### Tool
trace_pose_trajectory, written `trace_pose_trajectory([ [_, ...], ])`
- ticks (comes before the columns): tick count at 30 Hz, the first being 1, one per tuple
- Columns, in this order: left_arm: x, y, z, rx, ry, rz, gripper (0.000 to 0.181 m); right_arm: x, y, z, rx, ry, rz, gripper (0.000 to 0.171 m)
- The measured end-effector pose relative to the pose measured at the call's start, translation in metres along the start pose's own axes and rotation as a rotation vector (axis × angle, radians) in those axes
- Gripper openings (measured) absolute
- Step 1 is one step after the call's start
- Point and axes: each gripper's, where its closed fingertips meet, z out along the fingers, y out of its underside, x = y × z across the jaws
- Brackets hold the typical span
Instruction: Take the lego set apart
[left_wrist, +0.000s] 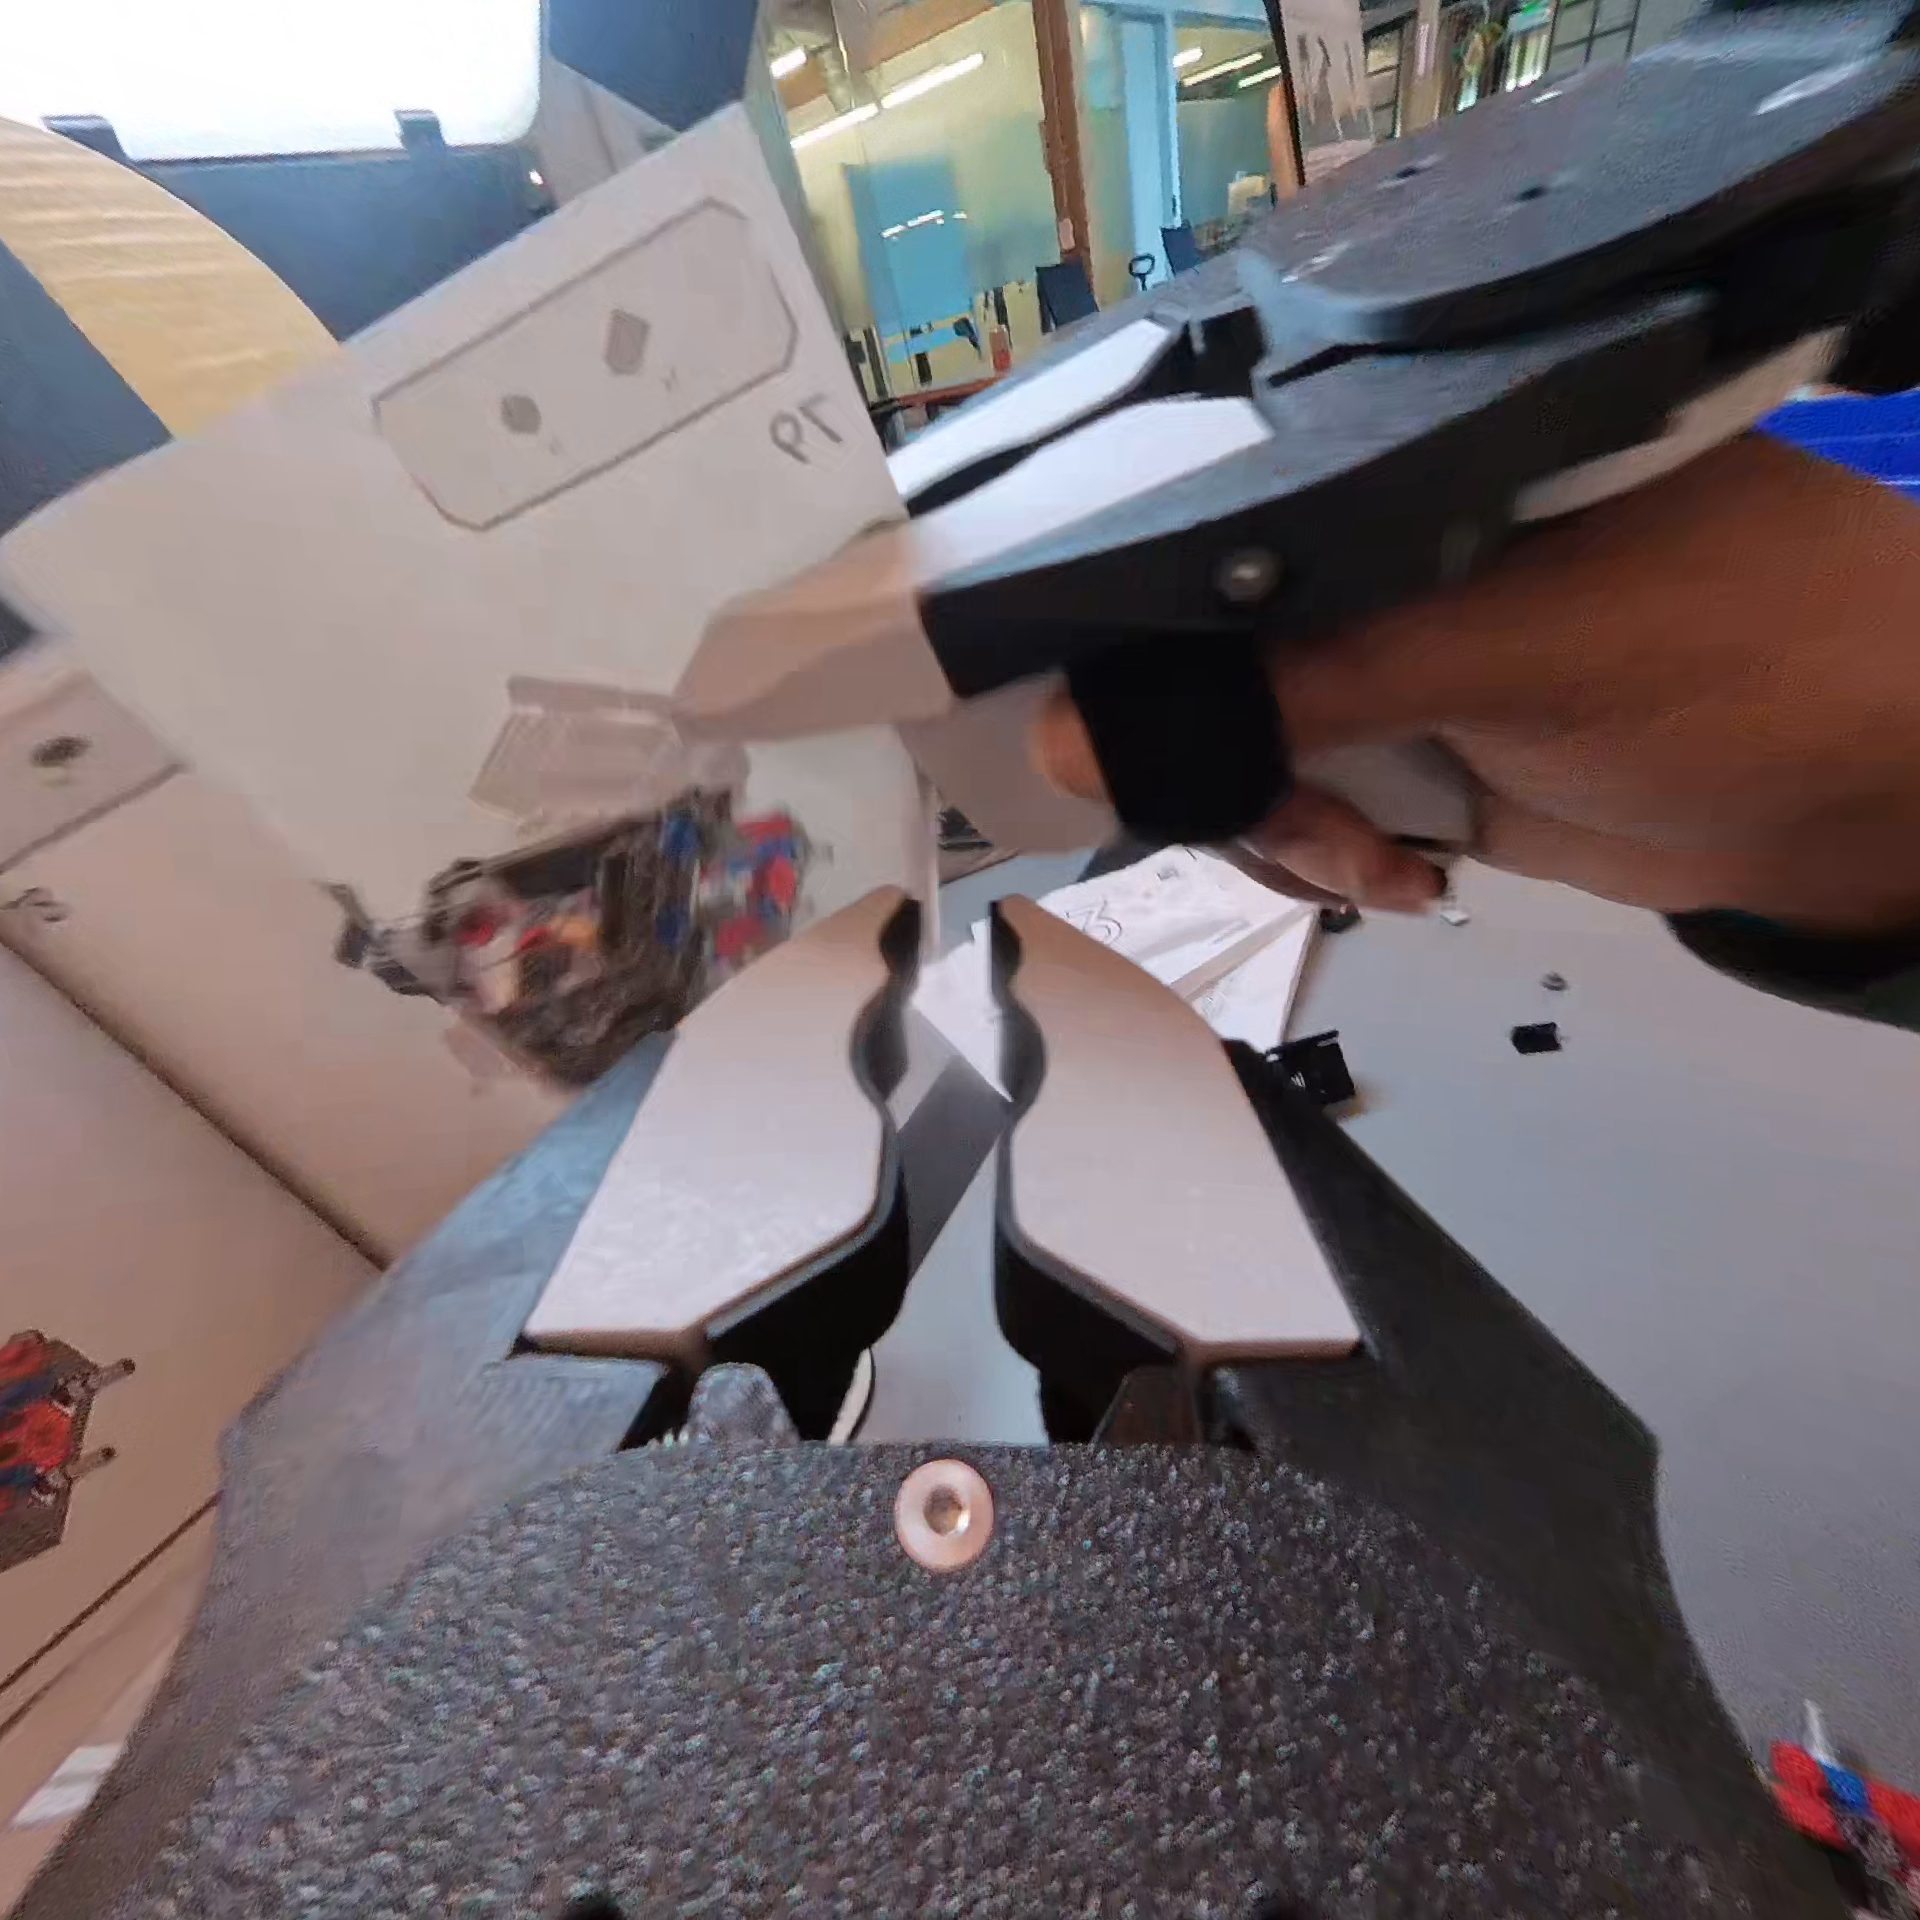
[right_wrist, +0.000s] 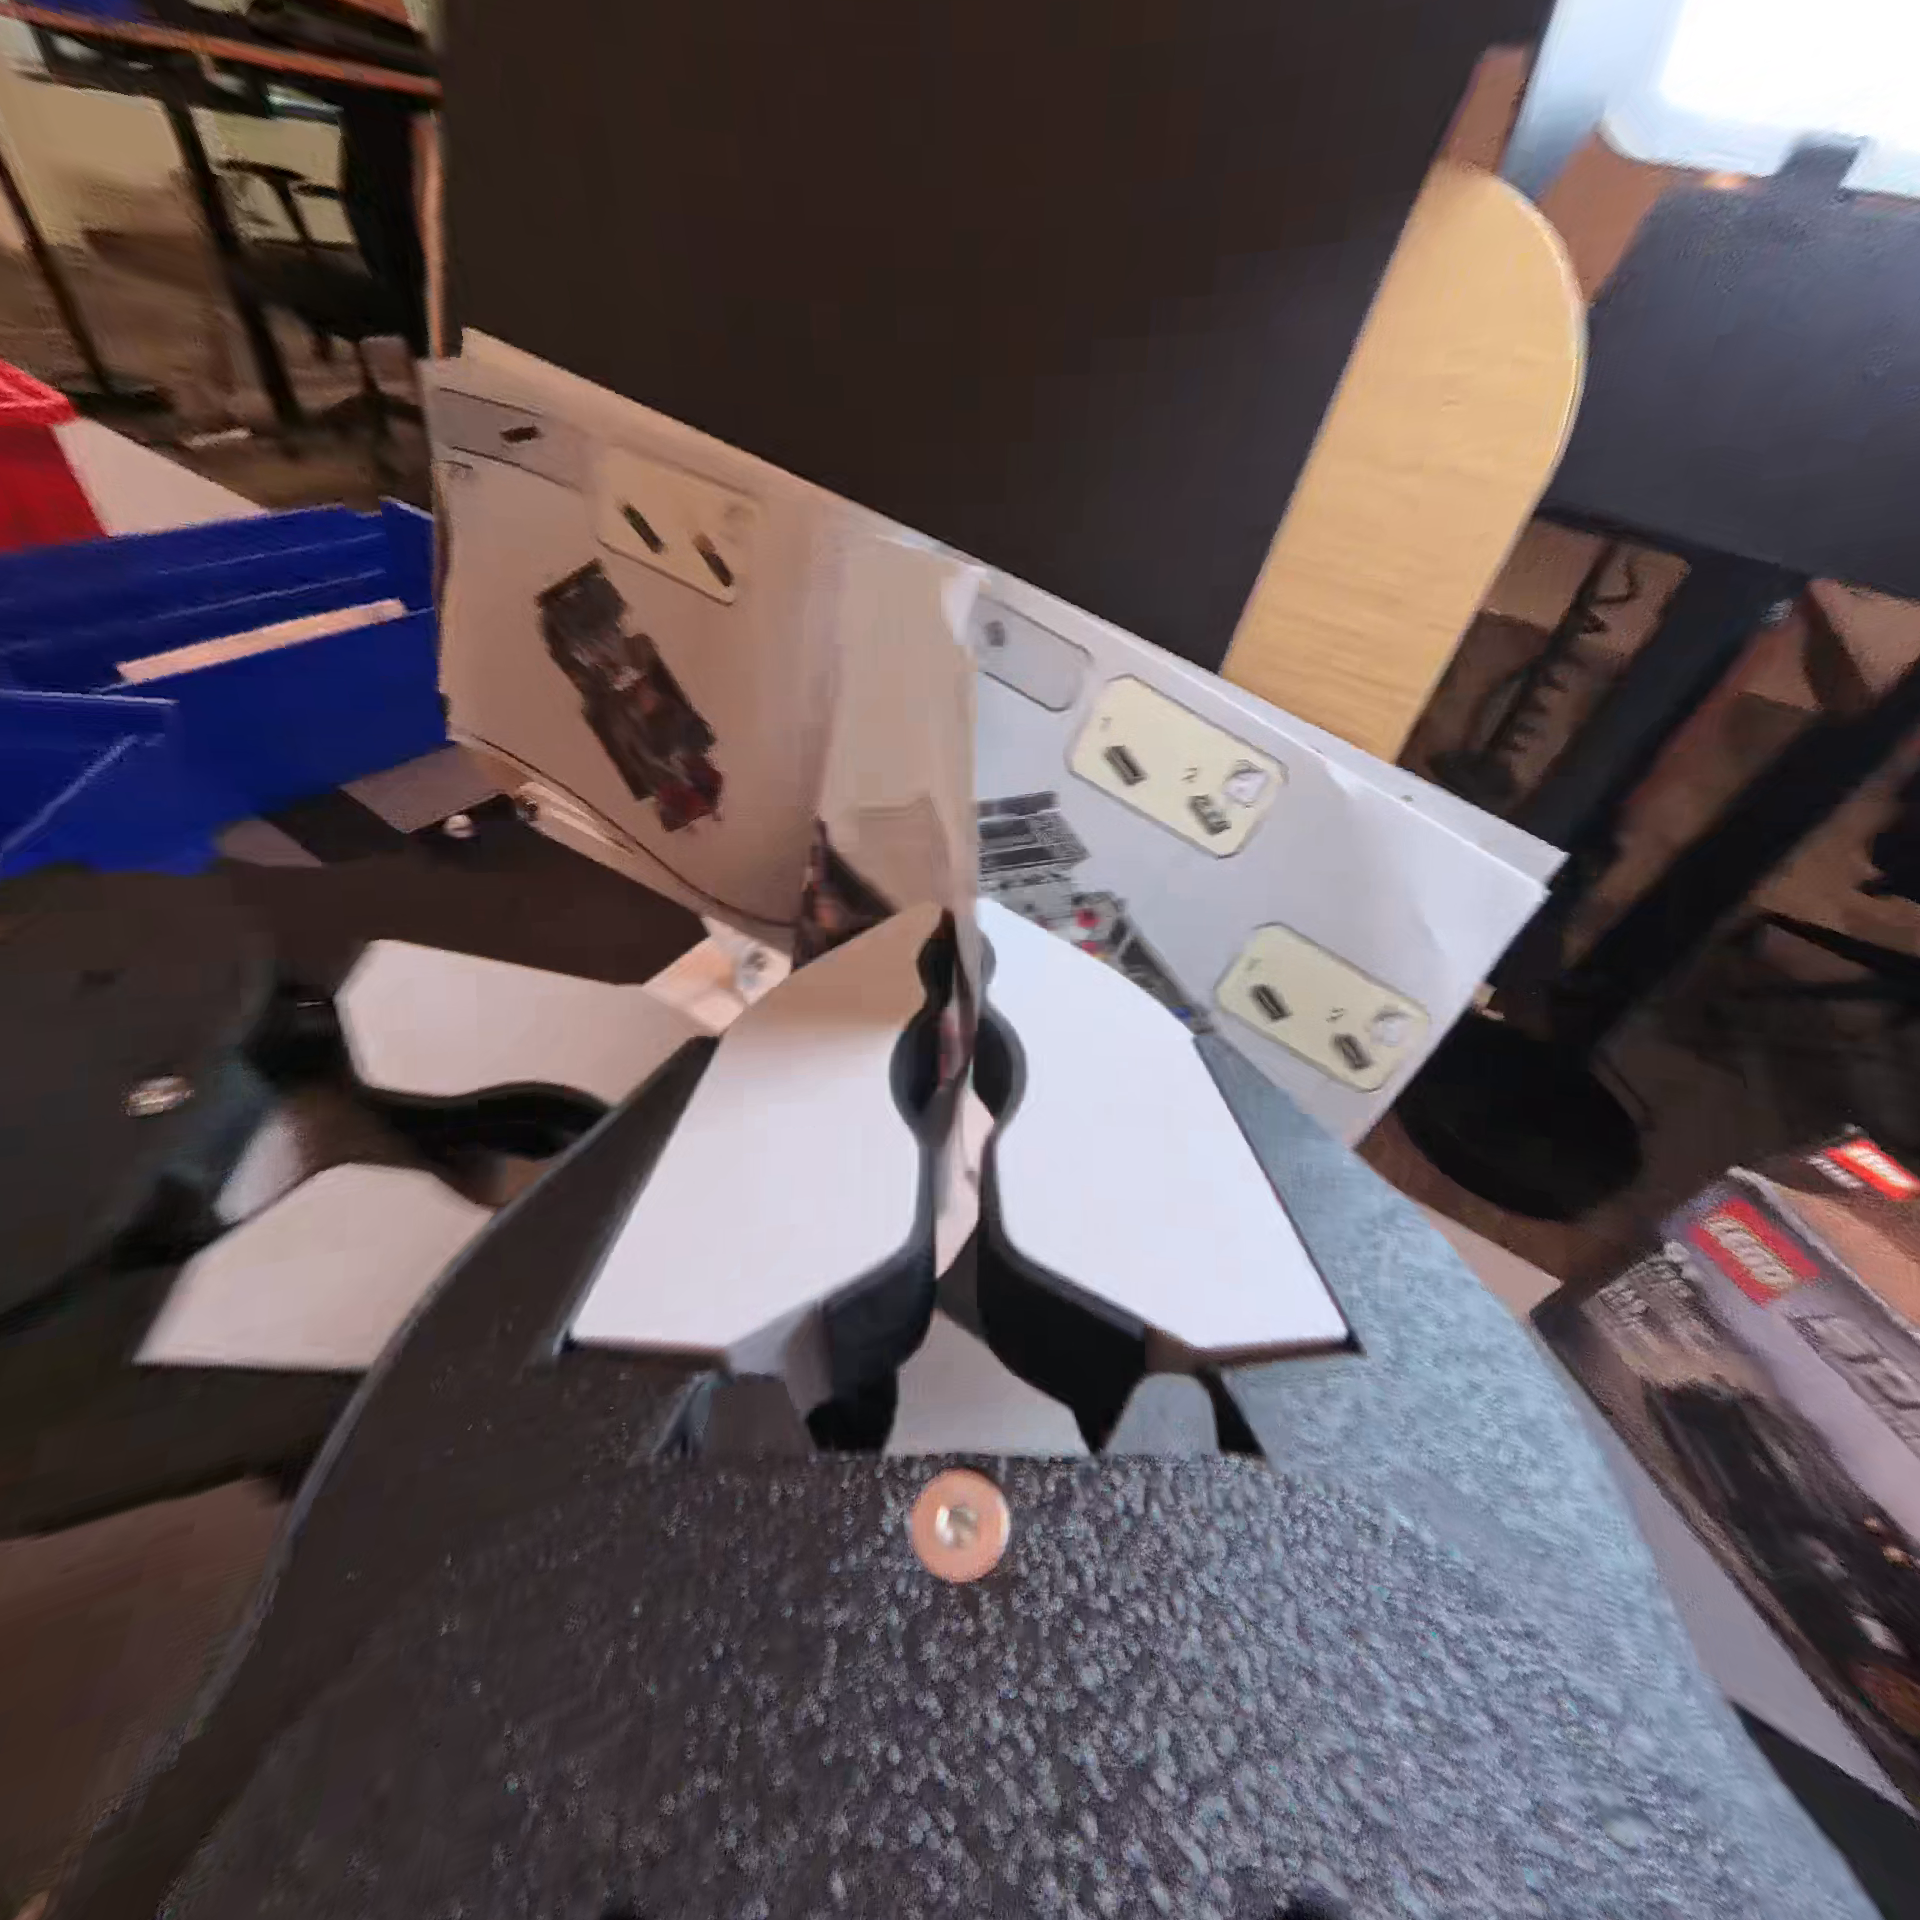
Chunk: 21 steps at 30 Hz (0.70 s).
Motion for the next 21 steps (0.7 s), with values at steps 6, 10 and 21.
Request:
trace_pose_trajectory([
  [6, -0.064, 0.003, -0.032, -0.067, -0.153, -0.048, 0.023, 0.068, 0.029, 0.019, -0.057, 0.101, 0.021, 0.000],
  [10, -0.121, 0.025, -0.028, -0.256, -0.253, -0.027, 0.023, 0.087, 0.044, 0.047, -0.105, 0.150, -0.045, 0.000],
  [21, -0.176, 0.055, -0.064, -0.342, -0.455, 0.046, 0.000, 0.051, 0.016, 0.080, -0.035, 0.100, -0.165, 0.000],
])
